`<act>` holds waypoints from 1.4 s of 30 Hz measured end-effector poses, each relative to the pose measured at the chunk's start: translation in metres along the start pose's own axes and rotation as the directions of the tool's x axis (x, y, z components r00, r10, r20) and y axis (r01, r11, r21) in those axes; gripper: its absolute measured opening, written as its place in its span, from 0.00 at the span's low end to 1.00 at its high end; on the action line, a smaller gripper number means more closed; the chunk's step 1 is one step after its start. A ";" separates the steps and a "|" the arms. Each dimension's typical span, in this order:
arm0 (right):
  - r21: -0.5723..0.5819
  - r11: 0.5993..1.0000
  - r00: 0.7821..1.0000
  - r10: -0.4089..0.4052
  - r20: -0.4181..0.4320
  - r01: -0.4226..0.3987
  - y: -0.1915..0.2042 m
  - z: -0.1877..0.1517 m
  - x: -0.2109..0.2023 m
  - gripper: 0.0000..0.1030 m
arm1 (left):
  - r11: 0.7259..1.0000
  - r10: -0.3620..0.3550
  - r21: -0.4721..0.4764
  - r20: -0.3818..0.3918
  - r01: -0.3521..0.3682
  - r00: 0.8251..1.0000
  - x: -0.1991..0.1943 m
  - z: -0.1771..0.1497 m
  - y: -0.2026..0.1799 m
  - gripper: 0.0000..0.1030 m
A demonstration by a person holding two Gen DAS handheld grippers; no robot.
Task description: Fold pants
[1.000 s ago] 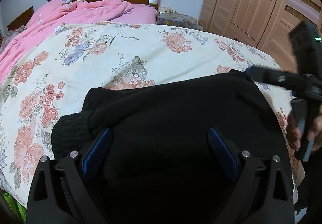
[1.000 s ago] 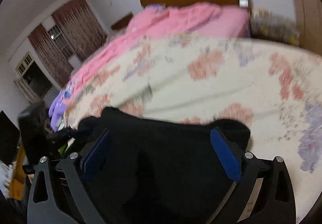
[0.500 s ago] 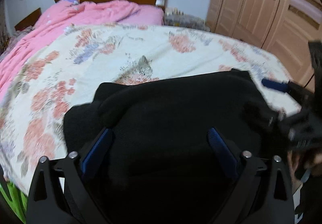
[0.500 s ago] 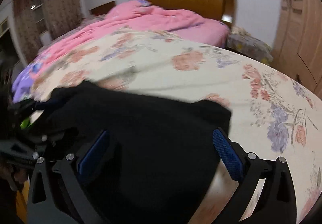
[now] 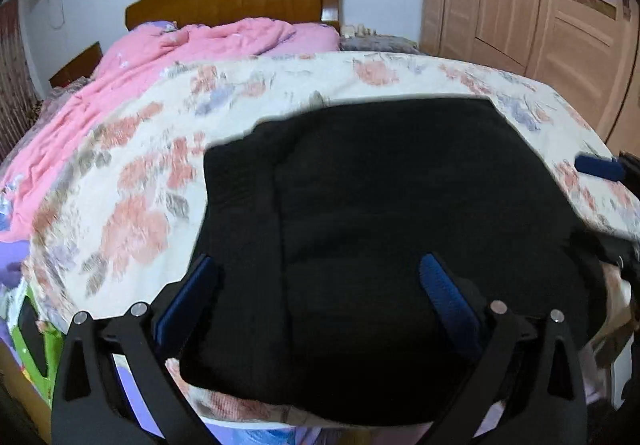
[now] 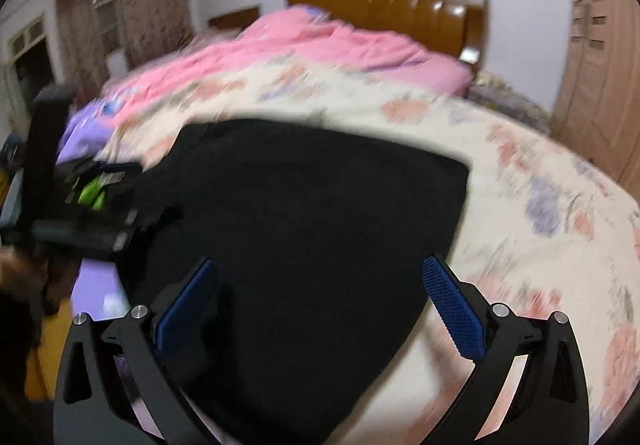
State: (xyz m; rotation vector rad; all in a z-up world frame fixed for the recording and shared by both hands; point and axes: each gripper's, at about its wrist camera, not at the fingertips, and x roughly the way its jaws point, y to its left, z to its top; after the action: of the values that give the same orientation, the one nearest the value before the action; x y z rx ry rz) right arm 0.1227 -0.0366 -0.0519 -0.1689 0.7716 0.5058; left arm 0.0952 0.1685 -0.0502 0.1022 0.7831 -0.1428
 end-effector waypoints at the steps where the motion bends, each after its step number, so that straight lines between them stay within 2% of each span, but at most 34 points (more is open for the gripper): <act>1: 0.009 1.000 1.000 0.018 0.014 -0.018 0.000 -0.009 -0.002 0.96 | 1.000 -0.010 -0.015 0.012 0.010 1.000 -0.002 -0.004 0.004 0.99; 3: 0.054 0.998 0.999 0.031 -0.009 -0.030 -0.006 -0.019 -0.004 0.96 | 1.000 -0.002 -0.019 0.000 0.002 1.000 -0.005 -0.003 0.004 0.99; 4: 0.076 0.997 1.000 0.013 0.001 -0.013 -0.007 -0.021 -0.013 0.96 | 1.000 0.008 -0.019 -0.011 -0.008 1.000 -0.007 -0.001 0.001 0.98; 5: 0.073 0.997 1.000 -0.006 0.026 0.004 -0.004 -0.022 -0.021 0.96 | 1.000 0.015 -0.021 -0.016 -0.016 1.000 -0.012 0.003 0.000 0.98; 6: 0.063 0.998 0.999 -0.009 0.050 0.006 -0.001 -0.023 -0.028 0.96 | 1.000 -0.007 -0.015 0.007 0.007 1.000 -0.023 0.009 -0.003 0.98; 7: 0.039 0.999 0.996 0.004 0.088 -0.007 0.005 -0.022 -0.035 0.96 | 0.999 -0.038 -0.002 0.036 0.038 0.999 -0.031 0.018 -0.006 0.98; 9: 0.006 0.999 0.989 0.030 0.144 -0.031 0.017 -0.018 -0.038 0.96 | 0.998 -0.056 0.016 0.049 0.055 0.997 -0.033 0.040 -0.010 0.98; 11: -0.017 0.998 0.993 0.069 0.100 -0.068 0.028 -0.014 -0.023 0.96 | 0.995 -0.102 0.018 0.005 0.102 0.995 -0.016 0.066 -0.011 0.98; 12: -0.034 0.997 0.993 0.076 0.085 -0.074 0.034 -0.015 -0.016 0.96 | 0.987 -0.161 0.003 -0.052 0.162 0.986 0.005 0.082 -0.009 0.98; 14: -0.058 0.996 0.997 0.073 0.025 -0.072 0.041 -0.020 0.003 0.96 | 0.984 -0.179 -0.026 -0.145 0.177 0.973 0.039 0.101 -0.006 0.98; 15: -0.070 0.997 0.999 0.045 0.019 -0.043 0.044 -0.024 0.009 0.96 | 0.980 -0.196 -0.014 -0.199 0.197 0.960 0.061 0.109 -0.008 0.98; 16: -0.097 0.995 0.998 0.034 0.051 -0.029 0.046 -0.029 0.008 0.96 | 0.979 -0.198 0.010 -0.206 0.204 0.958 0.073 0.113 -0.009 0.98; 17: -0.111 0.994 0.998 0.032 0.054 -0.025 0.047 -0.031 0.009 0.96 | 0.984 -0.162 0.037 -0.200 0.173 0.966 0.088 0.115 -0.009 0.98; 20: -0.126 0.992 0.998 0.017 0.054 -0.010 0.049 -0.033 0.011 0.96 | 0.986 -0.163 0.008 -0.178 0.167 0.970 0.102 0.119 -0.005 0.98; 22: -0.118 0.993 0.998 0.011 0.060 -0.004 0.054 -0.036 0.010 0.96 | 0.997 -0.078 -0.001 -0.163 0.078 0.984 0.109 0.121 -0.007 0.99; 24: -0.128 0.992 0.998 -0.002 0.064 0.010 0.057 -0.037 0.010 0.96 | 0.995 -0.097 -0.038 -0.177 0.091 0.980 0.116 0.121 -0.002 0.99; 31: -0.131 0.991 0.997 -0.007 0.075 0.017 0.056 -0.037 0.012 0.96 | 0.992 -0.097 -0.089 -0.151 0.084 0.984 0.117 0.123 0.010 0.99; 35: -0.123 0.992 0.997 -0.010 0.078 0.020 0.057 -0.036 0.005 0.96 | 0.988 -0.103 -0.125 -0.077 0.093 0.992 0.100 0.123 0.018 0.98; 37: -0.085 0.996 0.995 0.015 0.097 -0.007 0.050 -0.033 -0.008 0.96 | 0.976 -0.113 -0.183 0.038 0.118 0.993 0.068 0.117 0.033 0.98; 38: -0.060 0.998 0.992 0.028 0.124 -0.021 0.046 -0.033 -0.018 0.96 | 0.971 -0.090 -0.210 0.109 0.111 0.990 0.044 0.110 0.039 0.98; 42: 0.021 1.000 0.980 0.010 0.201 -0.015 0.031 -0.031 -0.043 0.96 | 0.973 -0.041 -0.209 0.265 0.099 0.963 -0.036 0.072 0.036 0.98</act>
State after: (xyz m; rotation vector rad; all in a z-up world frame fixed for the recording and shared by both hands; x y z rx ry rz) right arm 0.0615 -0.0359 -0.0424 -0.0903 0.5813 0.5176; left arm 0.1259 0.1967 0.0275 -0.1538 0.5369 -0.1328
